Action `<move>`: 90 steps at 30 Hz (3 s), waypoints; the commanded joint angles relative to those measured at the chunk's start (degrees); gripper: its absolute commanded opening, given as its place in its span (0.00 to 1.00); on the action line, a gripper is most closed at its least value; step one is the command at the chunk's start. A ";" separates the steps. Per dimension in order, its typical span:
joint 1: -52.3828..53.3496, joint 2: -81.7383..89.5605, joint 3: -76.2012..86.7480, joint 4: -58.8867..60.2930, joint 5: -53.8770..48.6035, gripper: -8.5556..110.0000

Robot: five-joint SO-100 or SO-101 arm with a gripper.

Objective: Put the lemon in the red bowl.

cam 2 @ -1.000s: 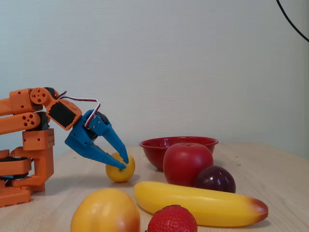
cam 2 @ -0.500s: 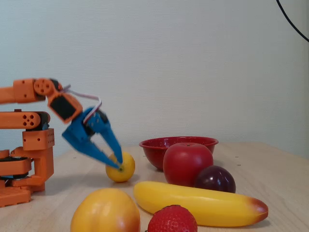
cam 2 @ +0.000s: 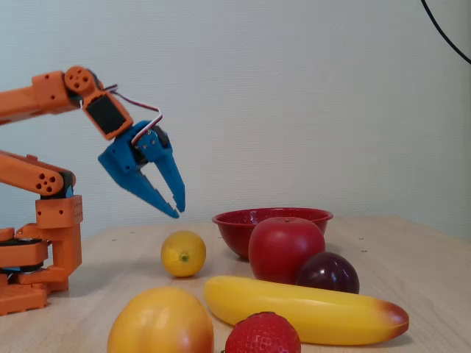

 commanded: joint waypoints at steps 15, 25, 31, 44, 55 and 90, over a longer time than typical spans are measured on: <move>14.41 -19.42 -23.47 11.78 -15.12 0.18; 18.90 -26.72 -26.02 15.21 -19.34 0.41; 19.42 -30.85 -27.25 14.24 -18.72 0.47; 23.20 -44.91 -36.30 20.39 -24.08 0.54; 24.08 -52.03 -37.97 22.50 -25.49 0.54; 25.05 -70.66 -40.25 22.59 -23.29 0.58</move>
